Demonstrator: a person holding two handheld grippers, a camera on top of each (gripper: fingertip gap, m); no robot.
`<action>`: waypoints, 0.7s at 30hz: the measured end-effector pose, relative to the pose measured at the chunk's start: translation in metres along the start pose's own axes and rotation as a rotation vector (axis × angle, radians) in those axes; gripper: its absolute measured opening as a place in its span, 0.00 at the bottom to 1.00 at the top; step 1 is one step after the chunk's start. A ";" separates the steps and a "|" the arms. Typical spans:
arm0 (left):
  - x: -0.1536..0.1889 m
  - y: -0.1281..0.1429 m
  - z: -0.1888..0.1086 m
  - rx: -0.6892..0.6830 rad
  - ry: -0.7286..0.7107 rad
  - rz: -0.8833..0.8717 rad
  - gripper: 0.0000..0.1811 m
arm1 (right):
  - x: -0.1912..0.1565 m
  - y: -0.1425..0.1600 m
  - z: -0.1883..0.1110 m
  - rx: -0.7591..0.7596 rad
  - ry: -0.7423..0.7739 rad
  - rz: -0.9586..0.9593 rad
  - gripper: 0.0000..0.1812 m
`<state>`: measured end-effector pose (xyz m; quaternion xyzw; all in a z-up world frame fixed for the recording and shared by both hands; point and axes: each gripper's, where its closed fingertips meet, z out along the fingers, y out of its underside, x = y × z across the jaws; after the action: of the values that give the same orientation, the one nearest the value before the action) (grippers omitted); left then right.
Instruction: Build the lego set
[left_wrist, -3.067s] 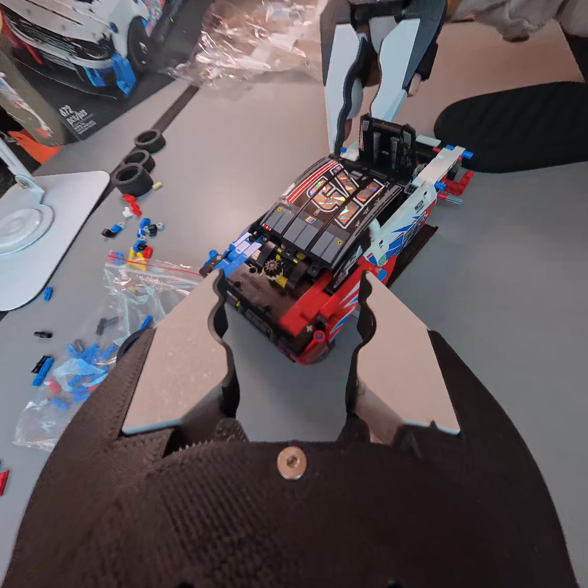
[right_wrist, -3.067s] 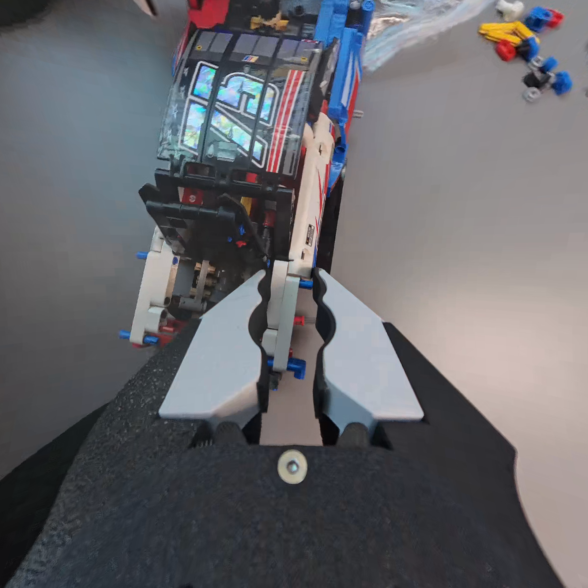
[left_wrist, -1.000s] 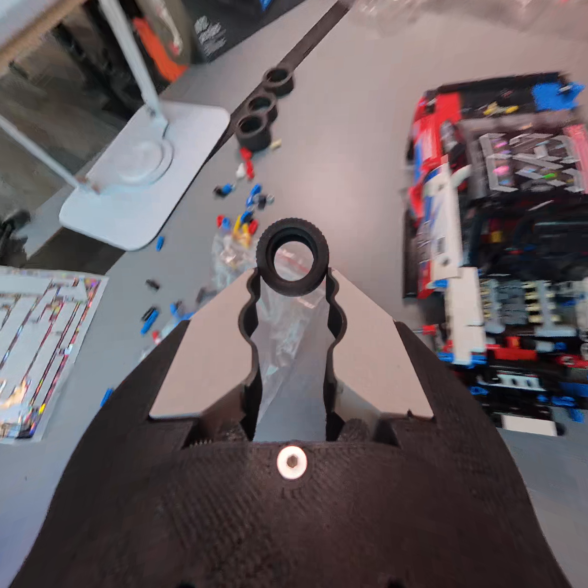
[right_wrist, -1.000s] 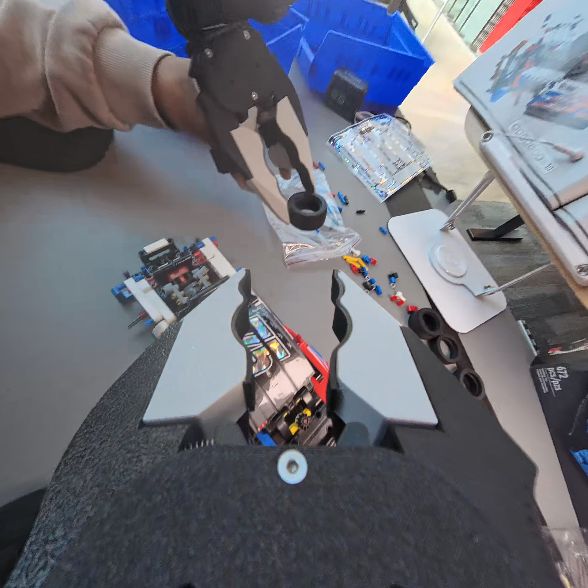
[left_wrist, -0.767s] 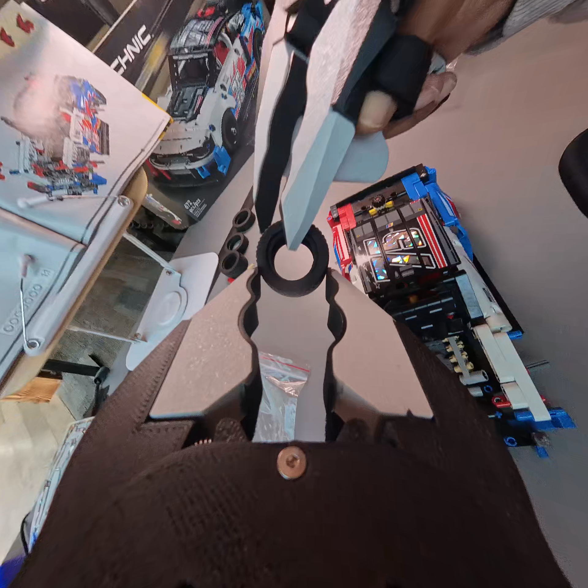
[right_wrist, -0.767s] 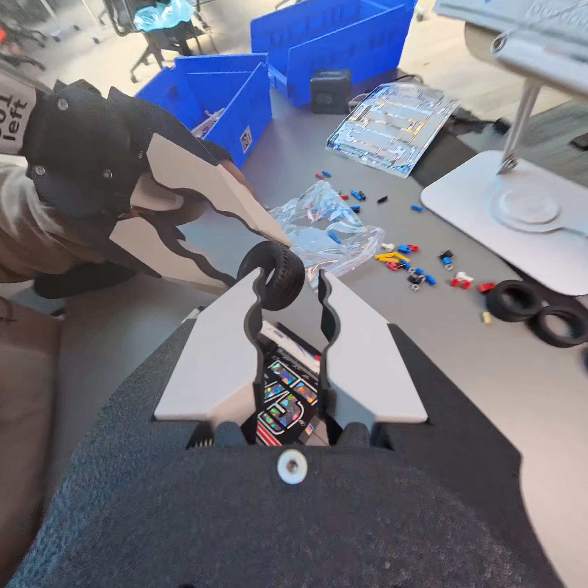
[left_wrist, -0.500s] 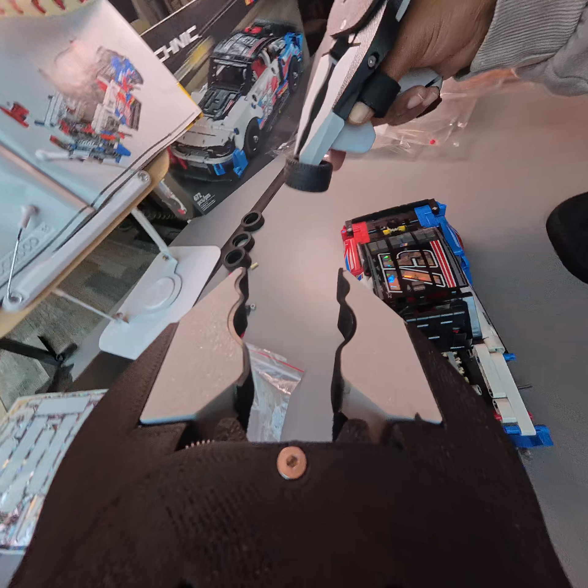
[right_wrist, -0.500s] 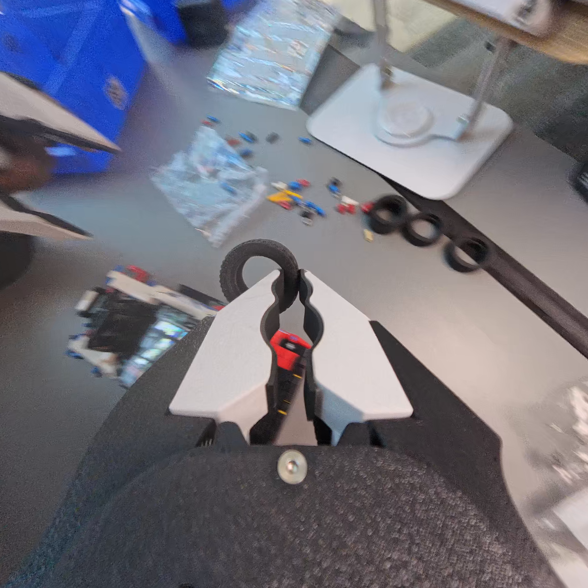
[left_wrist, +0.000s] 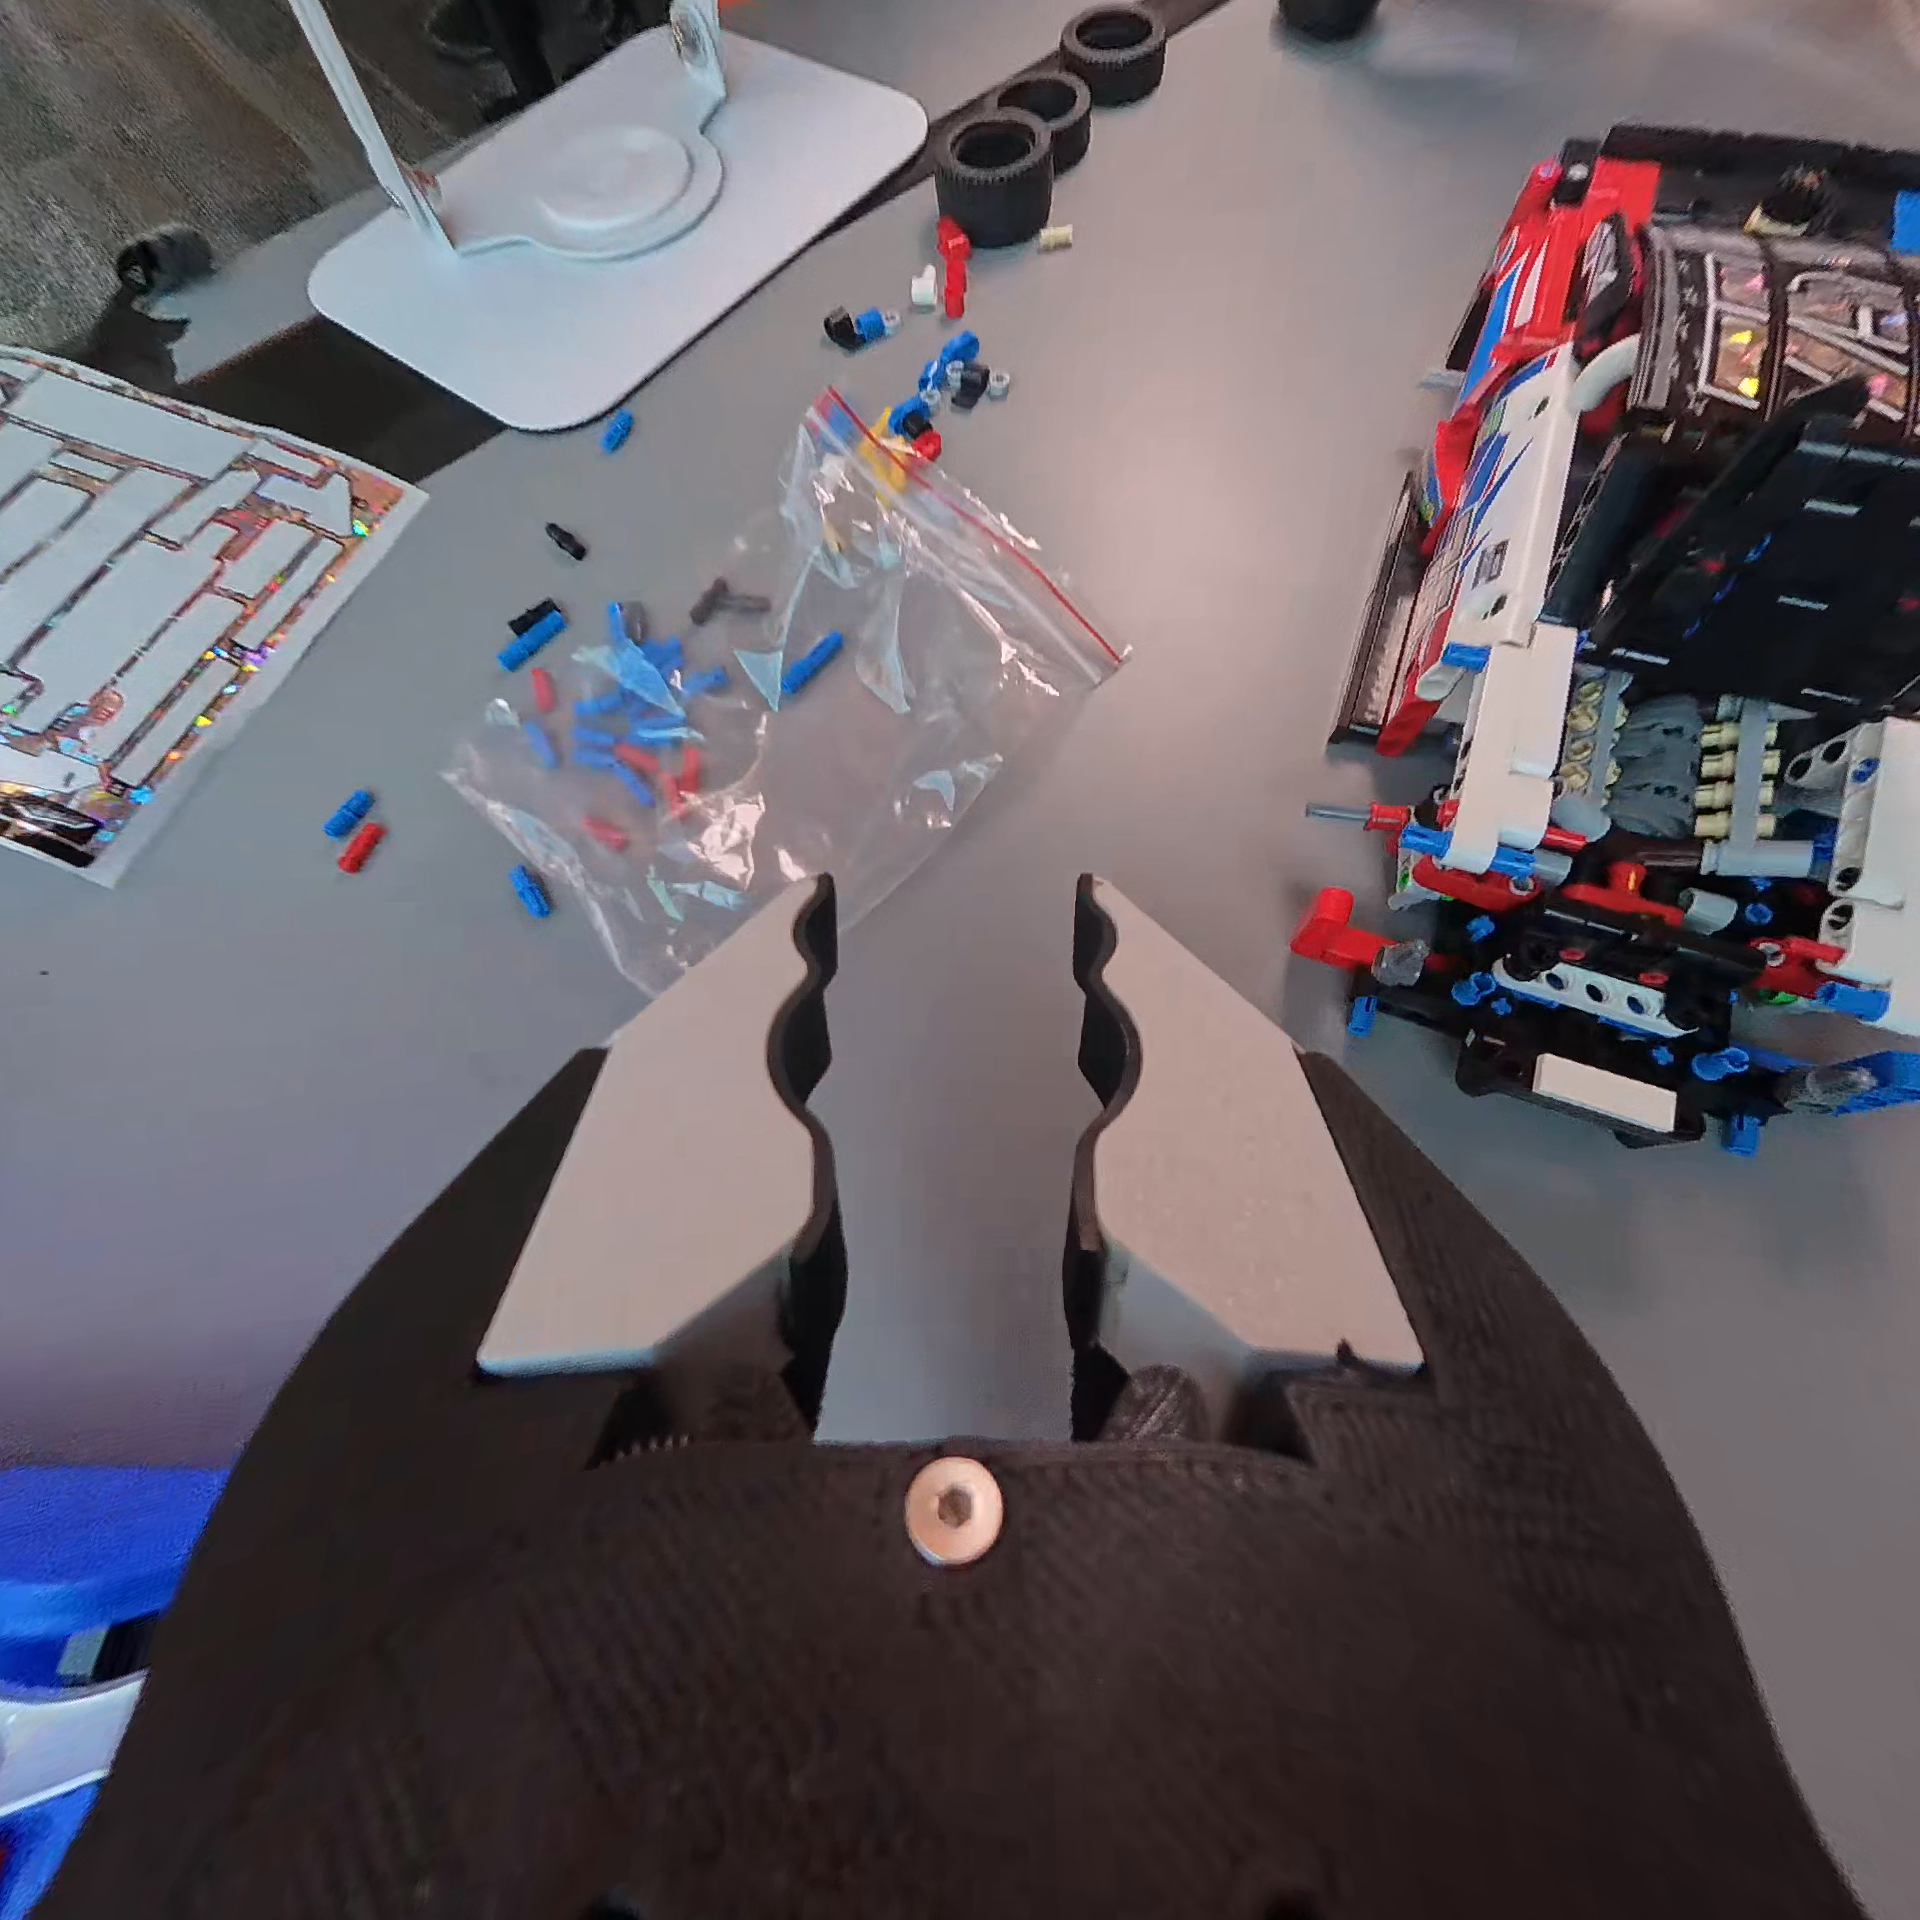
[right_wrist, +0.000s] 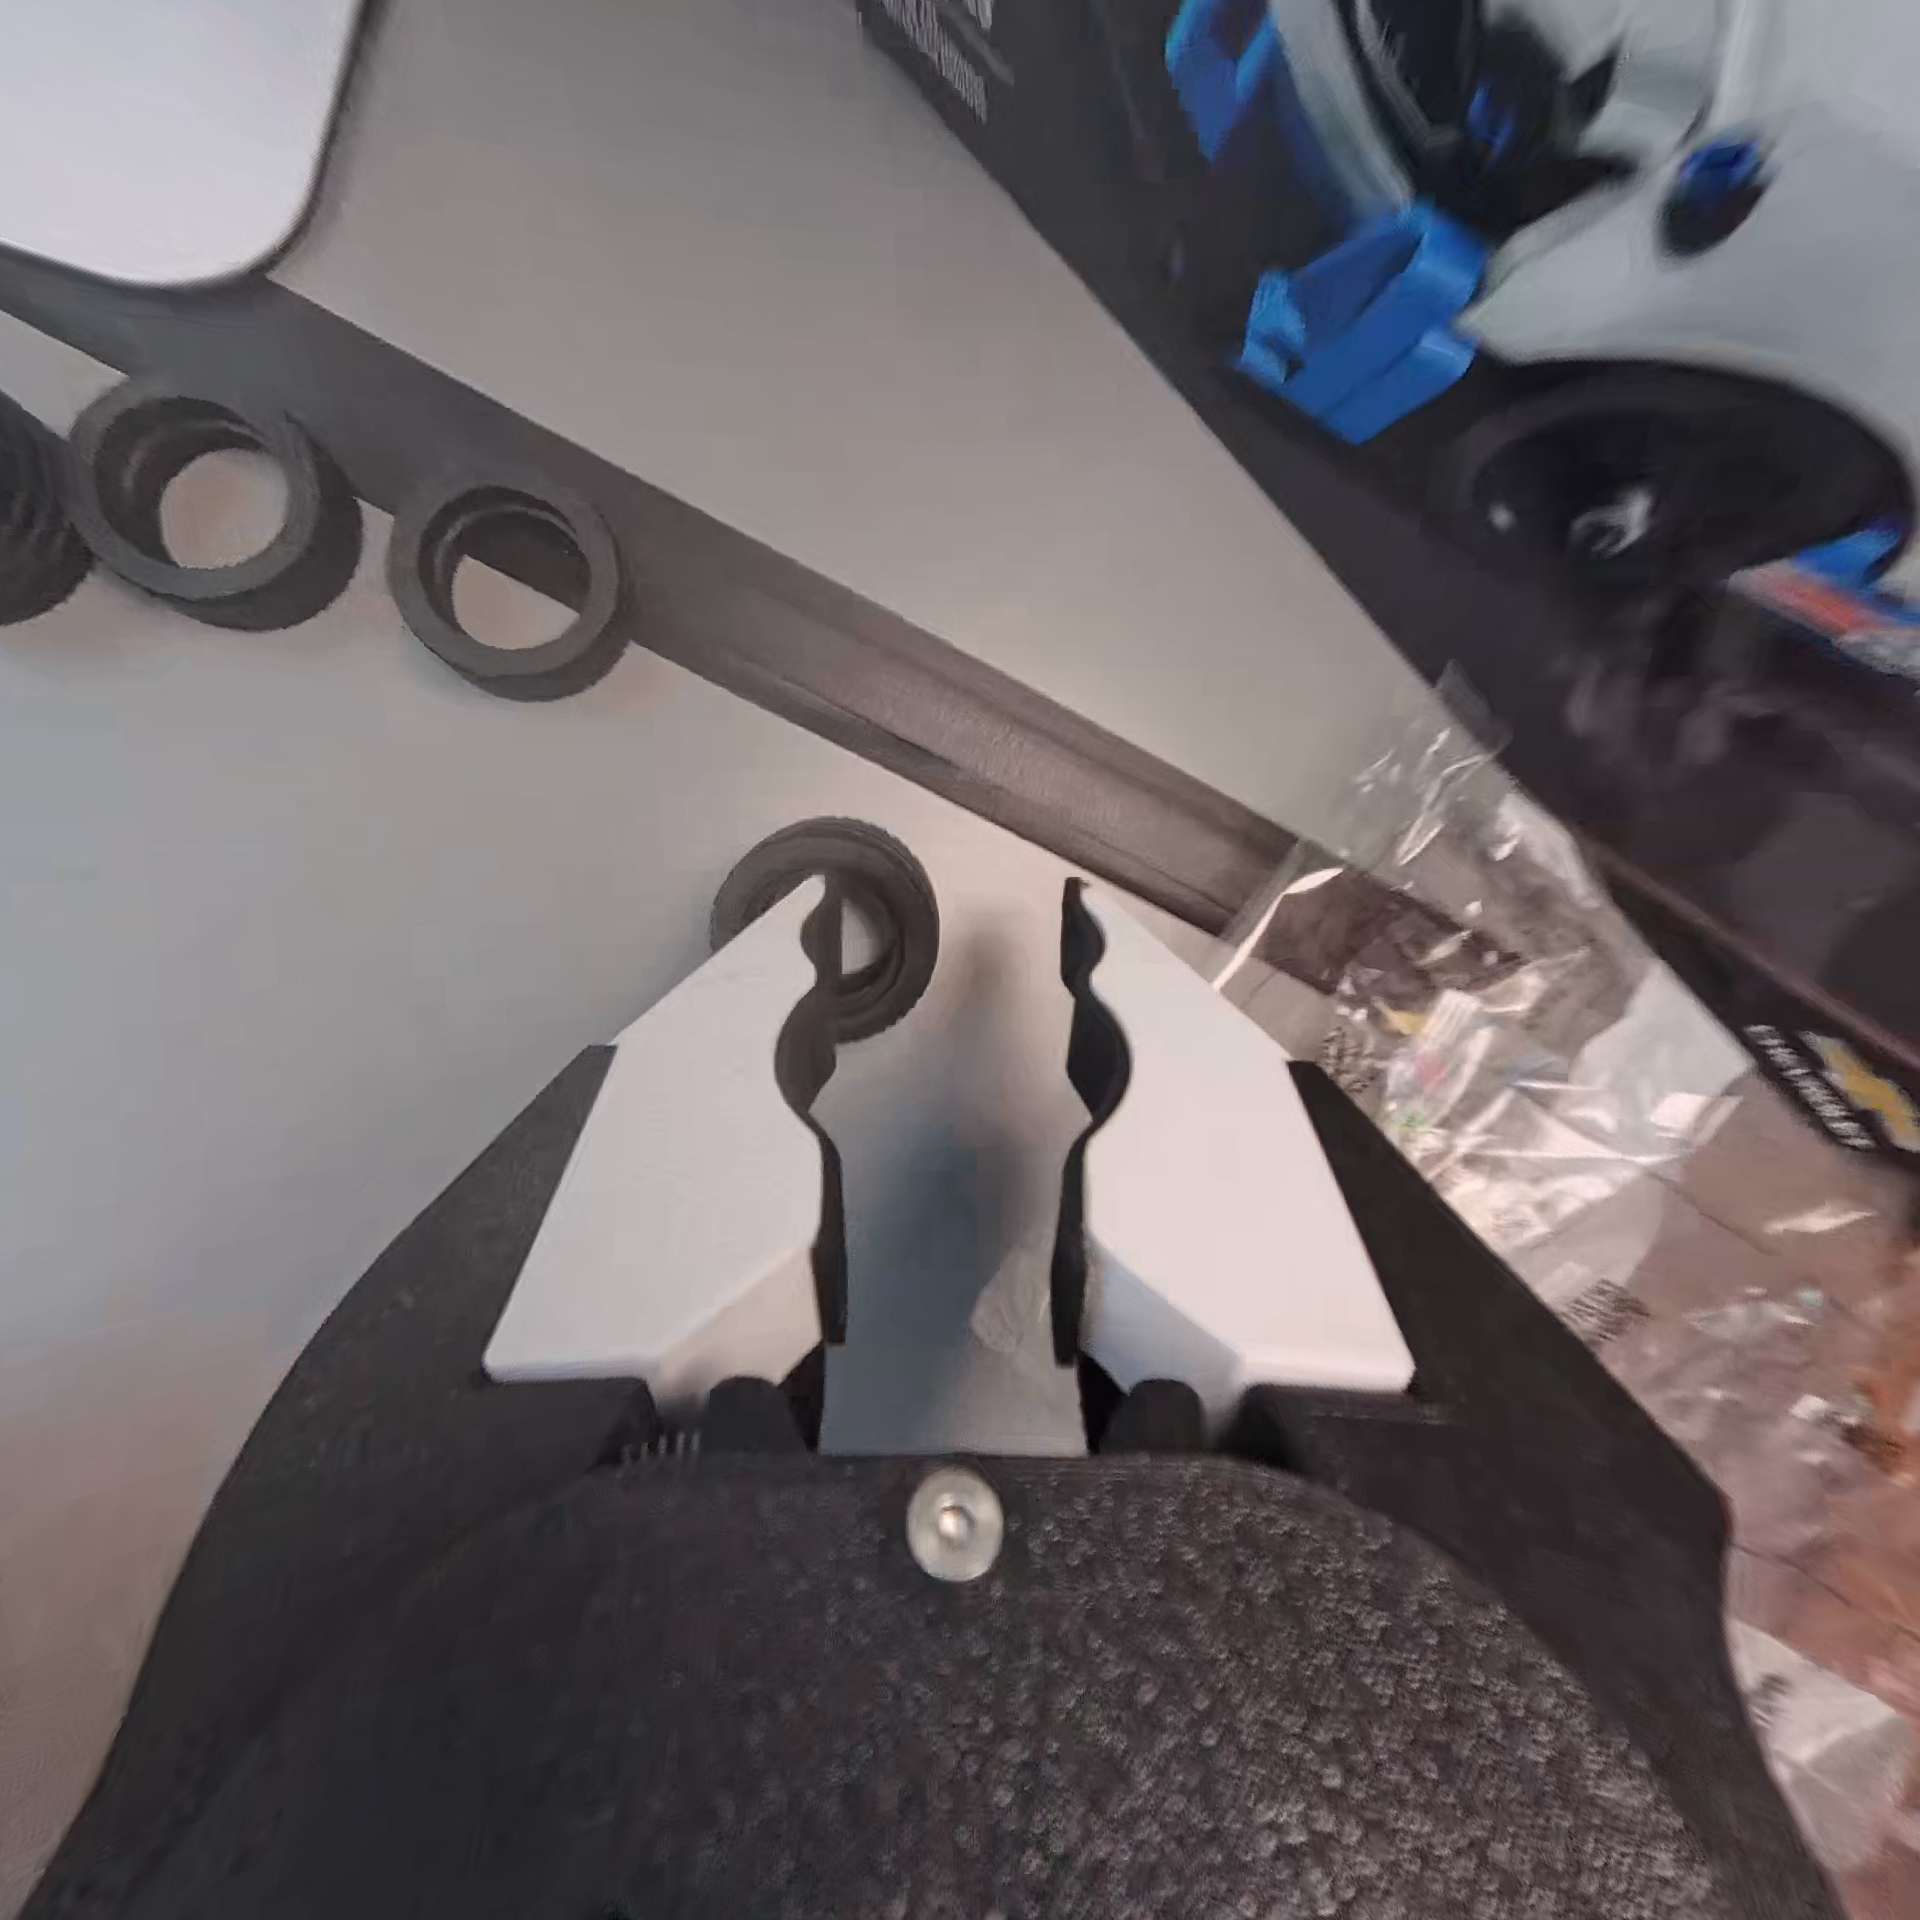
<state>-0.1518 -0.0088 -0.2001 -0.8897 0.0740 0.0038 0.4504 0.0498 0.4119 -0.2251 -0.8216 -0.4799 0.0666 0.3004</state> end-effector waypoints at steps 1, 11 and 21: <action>0.002 0.004 0.008 -0.014 0.010 0.007 0.25 | -0.005 -0.013 -0.014 0.063 0.027 -0.054 0.23; 0.004 0.007 0.076 -0.136 0.093 0.222 0.14 | -0.199 -0.063 -0.105 0.296 -0.330 -0.396 0.24; 0.003 -0.031 0.032 0.157 0.112 0.248 0.00 | -0.308 -0.036 -0.100 0.154 -0.779 -0.360 0.21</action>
<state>-0.1431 0.0348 -0.1941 -0.8347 0.2084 0.0040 0.5098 -0.1009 0.1266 -0.1793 -0.6136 -0.6867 0.3535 0.1641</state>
